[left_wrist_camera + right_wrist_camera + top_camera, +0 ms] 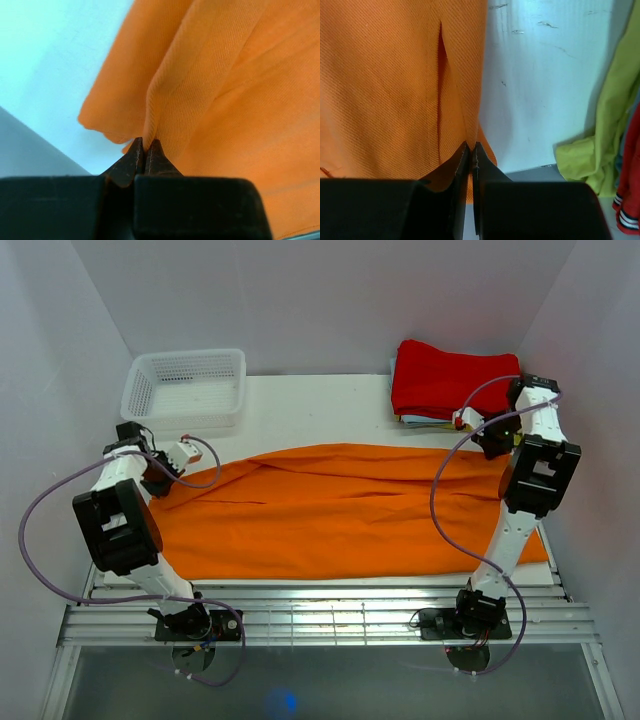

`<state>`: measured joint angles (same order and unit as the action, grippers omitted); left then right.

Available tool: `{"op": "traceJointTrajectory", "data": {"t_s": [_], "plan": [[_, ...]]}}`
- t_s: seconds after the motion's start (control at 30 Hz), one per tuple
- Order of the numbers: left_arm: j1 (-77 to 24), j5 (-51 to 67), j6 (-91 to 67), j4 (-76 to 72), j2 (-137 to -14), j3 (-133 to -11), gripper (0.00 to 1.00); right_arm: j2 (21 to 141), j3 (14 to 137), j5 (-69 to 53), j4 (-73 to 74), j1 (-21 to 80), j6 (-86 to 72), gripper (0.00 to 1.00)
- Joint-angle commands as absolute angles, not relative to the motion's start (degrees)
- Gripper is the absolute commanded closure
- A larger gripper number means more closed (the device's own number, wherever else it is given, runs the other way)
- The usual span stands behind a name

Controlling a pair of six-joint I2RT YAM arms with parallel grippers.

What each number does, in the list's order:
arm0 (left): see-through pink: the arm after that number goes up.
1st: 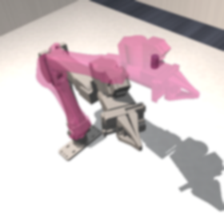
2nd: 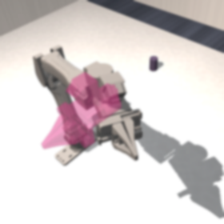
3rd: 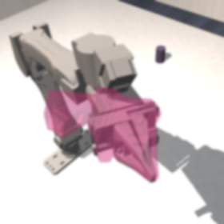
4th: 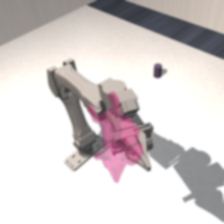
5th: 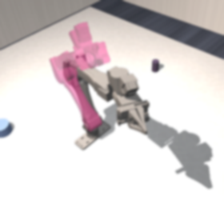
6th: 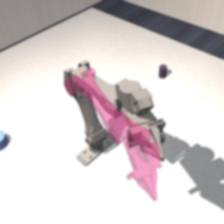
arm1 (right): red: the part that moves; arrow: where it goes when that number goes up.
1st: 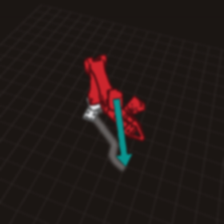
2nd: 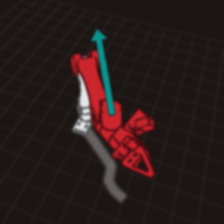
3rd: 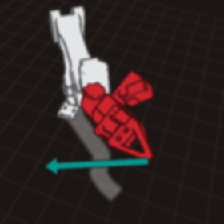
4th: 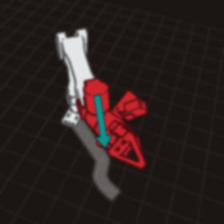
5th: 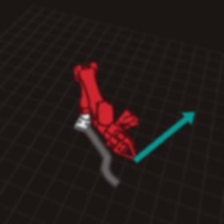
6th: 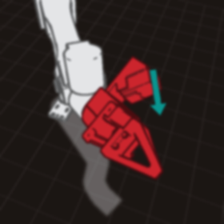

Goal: Fold and stack the trousers
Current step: Fold the trousers

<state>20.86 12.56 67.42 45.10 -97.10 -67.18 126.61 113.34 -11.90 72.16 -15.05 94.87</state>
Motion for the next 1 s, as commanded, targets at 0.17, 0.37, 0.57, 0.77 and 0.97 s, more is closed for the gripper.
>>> {"op": "traceJointTrajectory", "data": {"t_s": [0.17,0.37,0.57,0.77,0.97], "plan": [[22.8,15.6,60.1,36.4,-98.6,-80.0,1.0,116.7,115.2,-16.5,68.6,-17.9,92.9,0.92],[26.4,19.9,52.6,29.6,-104.2,-92.8,1.0,112.7,112.4,-20.1,55.8,-21.1,83.9,0.92],[27.9,24.3,52.4,24.4,-107.4,-93.4,1.0,108.2,104.2,-23.6,48.9,-23.1,82.7,0.92],[30.6,27.1,51.2,19.3,-103.6,-87.9,1.0,104.0,100.7,-25.9,48.3,-24.5,84.3,0.92],[35.3,32.0,51.1,19.0,-97.0,-83.4,1.0,99.9,99.8,-29.5,48.3,-27.9,85.8,0.92]]}}
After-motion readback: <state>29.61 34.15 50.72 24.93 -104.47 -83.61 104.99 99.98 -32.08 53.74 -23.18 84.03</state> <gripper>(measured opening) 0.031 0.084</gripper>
